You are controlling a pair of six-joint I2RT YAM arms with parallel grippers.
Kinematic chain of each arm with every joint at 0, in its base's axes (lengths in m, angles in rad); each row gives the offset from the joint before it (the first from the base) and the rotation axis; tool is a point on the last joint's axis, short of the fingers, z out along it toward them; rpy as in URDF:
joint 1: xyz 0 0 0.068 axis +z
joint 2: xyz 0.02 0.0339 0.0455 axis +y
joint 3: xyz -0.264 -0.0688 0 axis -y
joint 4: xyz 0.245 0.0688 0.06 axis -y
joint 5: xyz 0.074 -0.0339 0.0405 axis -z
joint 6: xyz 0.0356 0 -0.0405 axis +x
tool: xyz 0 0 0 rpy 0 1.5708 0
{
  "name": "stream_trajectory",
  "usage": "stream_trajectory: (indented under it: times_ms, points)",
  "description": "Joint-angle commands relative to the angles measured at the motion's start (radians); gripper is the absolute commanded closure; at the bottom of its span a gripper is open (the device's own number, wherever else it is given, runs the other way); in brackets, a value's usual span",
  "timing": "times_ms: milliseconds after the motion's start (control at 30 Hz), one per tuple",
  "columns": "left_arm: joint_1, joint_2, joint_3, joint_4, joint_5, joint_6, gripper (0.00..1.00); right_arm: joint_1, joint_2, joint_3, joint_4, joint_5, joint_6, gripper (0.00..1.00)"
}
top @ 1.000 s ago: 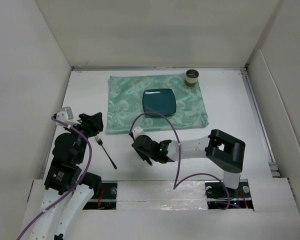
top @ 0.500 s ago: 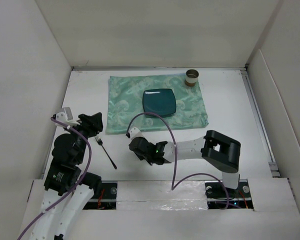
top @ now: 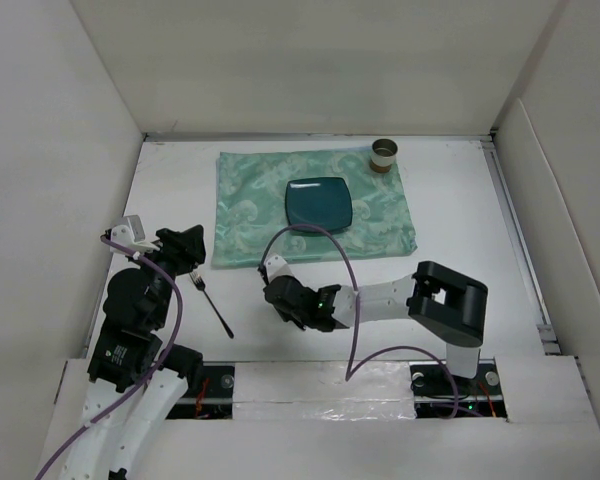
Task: Set the dinner table for one person
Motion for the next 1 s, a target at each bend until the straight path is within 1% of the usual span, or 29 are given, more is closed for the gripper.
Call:
stream_trajectory:
  times_ms: [0, 33, 100, 400, 600, 633, 700, 767, 800, 833, 967]
  points:
    - [0.005, -0.012, -0.007, 0.038, -0.001, 0.011, 0.50, 0.010, 0.004, -0.065, -0.081, -0.033, 0.018, 0.65]
    - [0.005, -0.012, -0.007, 0.038, -0.001, 0.011, 0.50, 0.010, 0.002, -0.074, -0.079, -0.031, 0.024, 0.62]
    - [0.005, -0.011, -0.007, 0.036, -0.001, 0.011, 0.50, 0.010, -0.004, -0.082, -0.078, -0.030, 0.026, 0.60]
    - [0.005, -0.004, -0.007, 0.038, 0.005, 0.013, 0.50, 0.010, 0.039, -0.062, -0.073, -0.040, 0.006, 0.61]
    - [0.005, -0.004, -0.006, 0.039, 0.007, 0.013, 0.50, 0.010, 0.045, -0.048, -0.087, -0.019, 0.000, 0.71]
    - [0.005, -0.006, -0.006, 0.038, 0.009, 0.013, 0.50, 0.010, 0.047, -0.048, -0.096, -0.017, 0.000, 0.79]
    - [0.005, -0.008, -0.009, 0.042, 0.009, 0.014, 0.50, 0.010, 0.042, -0.048, -0.104, -0.008, 0.001, 0.84]
    - [0.005, -0.004, -0.006, 0.038, 0.009, 0.014, 0.50, 0.010, 0.004, -0.075, -0.104, -0.002, 0.018, 0.97]
    - [0.005, -0.004, -0.006, 0.038, 0.010, 0.014, 0.50, 0.010, 0.004, -0.075, -0.104, -0.002, 0.018, 0.97]
    - [0.005, -0.004, -0.002, 0.038, 0.012, 0.014, 0.50, 0.010, -0.009, -0.088, -0.093, -0.001, 0.026, 1.00]
    - [0.005, -0.012, -0.010, 0.049, 0.021, 0.017, 0.51, 0.021, -0.108, -0.152, -0.078, -0.005, 0.049, 1.00]
